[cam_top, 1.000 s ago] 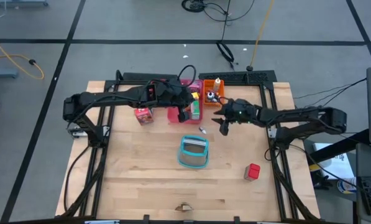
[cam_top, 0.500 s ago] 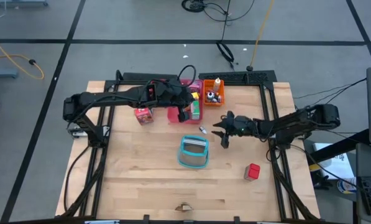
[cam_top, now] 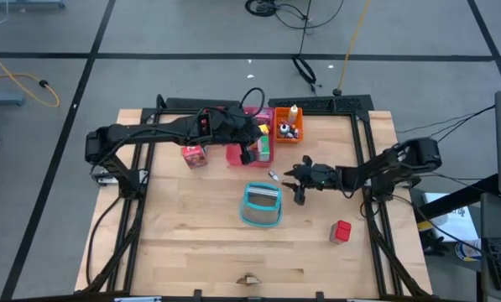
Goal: Pick & Place Kitchen Items
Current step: Put the small brown food coloring bottle into the orange bin
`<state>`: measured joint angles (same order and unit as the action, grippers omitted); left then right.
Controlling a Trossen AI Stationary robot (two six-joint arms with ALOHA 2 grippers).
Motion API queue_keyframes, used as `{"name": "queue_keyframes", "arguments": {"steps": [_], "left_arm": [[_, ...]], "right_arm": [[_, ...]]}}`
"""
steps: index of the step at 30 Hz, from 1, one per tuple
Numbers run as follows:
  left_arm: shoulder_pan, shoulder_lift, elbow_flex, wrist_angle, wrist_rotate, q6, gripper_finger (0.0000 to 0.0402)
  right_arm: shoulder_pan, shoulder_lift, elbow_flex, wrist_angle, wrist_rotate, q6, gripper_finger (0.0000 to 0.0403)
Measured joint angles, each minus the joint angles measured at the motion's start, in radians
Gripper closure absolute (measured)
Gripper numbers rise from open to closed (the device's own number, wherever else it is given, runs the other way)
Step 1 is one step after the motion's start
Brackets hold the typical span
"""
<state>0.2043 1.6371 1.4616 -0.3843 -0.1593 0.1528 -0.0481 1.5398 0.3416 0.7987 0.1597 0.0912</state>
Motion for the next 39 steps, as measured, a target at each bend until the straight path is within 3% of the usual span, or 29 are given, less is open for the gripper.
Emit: {"name": "queue_keyframes", "arguments": {"steps": [11, 17, 24, 29, 37, 39], "left_arm": [[0.000, 0.000, 0.000, 0.000, 0.000, 0.000, 0.0397], [0.000, 0.000, 0.000, 0.000, 0.000, -0.004, 0.0382], [0.000, 0.000, 0.000, 0.000, 0.000, -0.002, 0.0380], [0.000, 0.000, 0.000, 0.000, 0.000, -0.002, 0.0380], [0.000, 0.000, 0.000, 0.000, 0.000, 0.000, 0.0380], [0.000, 0.000, 0.000, -0.001, 0.000, -0.001, 0.0380]], "right_arm": [[0.004, 0.158, 0.044, 0.140, 0.002, -0.025, 0.0187], [0.004, 0.253, 0.111, 0.140, 0.078, -0.053, 0.0183], [0.002, 0.322, 0.145, 0.140, 0.095, -0.053, 0.0189], [-0.001, 0.344, 0.144, 0.127, 0.149, -0.051, 0.0221], [-0.003, 0.343, 0.145, 0.093, 0.150, -0.061, 0.0345], [-0.003, 0.343, 0.145, 0.089, 0.151, -0.071, 0.0351]]}}
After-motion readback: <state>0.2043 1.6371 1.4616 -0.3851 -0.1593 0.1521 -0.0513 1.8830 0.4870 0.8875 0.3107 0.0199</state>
